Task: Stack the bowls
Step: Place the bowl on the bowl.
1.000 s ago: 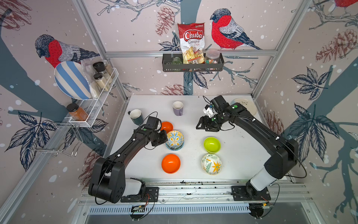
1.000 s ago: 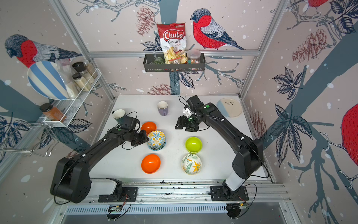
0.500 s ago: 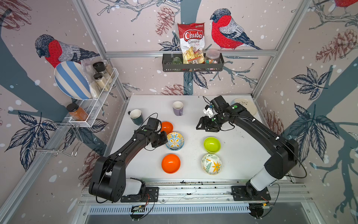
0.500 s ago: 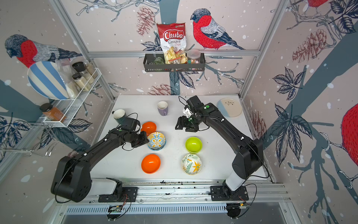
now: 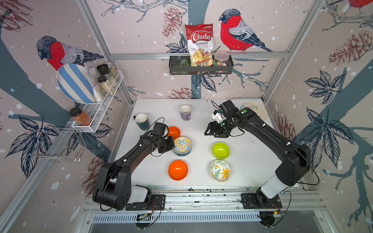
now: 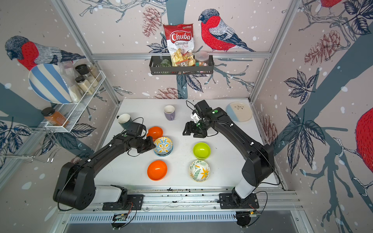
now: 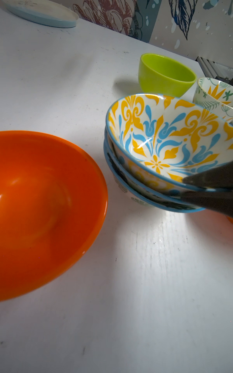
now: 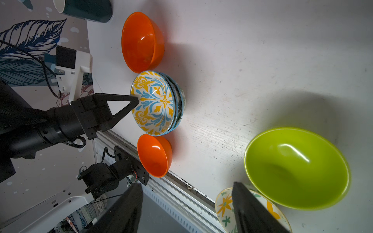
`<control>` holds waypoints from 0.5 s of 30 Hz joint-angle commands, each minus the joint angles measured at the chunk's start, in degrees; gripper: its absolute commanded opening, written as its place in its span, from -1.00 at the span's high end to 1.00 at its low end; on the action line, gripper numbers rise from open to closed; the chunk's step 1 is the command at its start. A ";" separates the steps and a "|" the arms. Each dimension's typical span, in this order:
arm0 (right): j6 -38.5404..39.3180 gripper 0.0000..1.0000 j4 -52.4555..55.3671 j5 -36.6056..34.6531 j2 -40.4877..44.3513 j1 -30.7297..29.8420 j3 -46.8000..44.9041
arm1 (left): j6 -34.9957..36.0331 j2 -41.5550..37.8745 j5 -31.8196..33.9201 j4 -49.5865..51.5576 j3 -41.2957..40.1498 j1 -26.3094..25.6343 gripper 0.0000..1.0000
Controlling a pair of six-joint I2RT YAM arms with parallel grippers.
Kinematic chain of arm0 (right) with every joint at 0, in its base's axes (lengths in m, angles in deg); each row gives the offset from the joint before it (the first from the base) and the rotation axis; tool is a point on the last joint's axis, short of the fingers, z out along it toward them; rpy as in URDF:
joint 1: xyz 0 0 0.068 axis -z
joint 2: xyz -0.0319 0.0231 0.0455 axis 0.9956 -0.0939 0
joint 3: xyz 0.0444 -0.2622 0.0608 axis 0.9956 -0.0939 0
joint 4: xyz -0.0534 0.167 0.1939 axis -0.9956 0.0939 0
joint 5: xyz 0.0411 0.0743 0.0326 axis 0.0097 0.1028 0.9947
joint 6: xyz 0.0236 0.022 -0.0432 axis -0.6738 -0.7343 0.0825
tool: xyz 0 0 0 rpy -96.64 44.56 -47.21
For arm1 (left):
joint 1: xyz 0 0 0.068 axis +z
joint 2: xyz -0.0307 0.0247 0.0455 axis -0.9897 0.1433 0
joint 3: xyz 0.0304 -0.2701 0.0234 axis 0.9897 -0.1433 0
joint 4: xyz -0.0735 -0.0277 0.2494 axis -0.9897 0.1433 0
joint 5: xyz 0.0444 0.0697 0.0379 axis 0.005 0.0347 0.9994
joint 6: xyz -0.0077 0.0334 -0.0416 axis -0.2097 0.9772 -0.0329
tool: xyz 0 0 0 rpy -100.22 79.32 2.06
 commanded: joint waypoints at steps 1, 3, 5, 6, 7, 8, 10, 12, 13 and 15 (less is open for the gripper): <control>0.43 -0.43 -0.88 -0.18 0.00 -0.02 -0.09 | 0.01 -0.34 -1.68 -2.71 -0.17 0.19 1.00; 0.43 -0.44 -0.86 -0.18 0.10 -0.03 -0.13 | 0.00 -0.32 -1.91 -2.96 -0.44 0.26 1.00; 0.58 -0.44 -0.96 -0.16 0.03 -0.03 -0.19 | 0.05 -0.25 -2.16 -3.14 -0.52 0.19 1.00; 0.56 -0.44 -0.97 -0.21 -0.07 -0.02 -0.22 | 0.04 -0.28 -2.14 -3.17 -0.51 0.19 1.00; 0.58 -0.44 -0.84 -0.36 -0.17 -0.08 -0.16 | 0.01 -0.17 -2.16 -3.18 -0.47 0.22 1.00; 0.59 -0.44 -0.85 -0.40 -0.12 -0.03 -0.19 | 0.00 -0.08 -2.25 -3.11 -0.50 0.20 1.00; 0.57 -0.44 -0.88 -0.29 -0.11 0.02 -0.30 | 0.02 -0.06 -2.18 -3.01 -0.41 0.19 1.00; 0.69 -0.44 -0.88 -0.28 -0.16 -0.02 -0.27 | 0.03 -0.04 -2.20 -3.00 -0.46 0.17 0.94; 0.68 -0.44 -0.76 -0.23 -0.19 -0.02 -0.26 | 0.00 -0.06 -2.12 -2.95 -0.52 0.24 0.92; 0.64 -0.44 -0.79 -0.22 -0.24 -0.02 -0.31 | 0.00 0.01 -2.10 -2.83 -0.47 0.20 0.87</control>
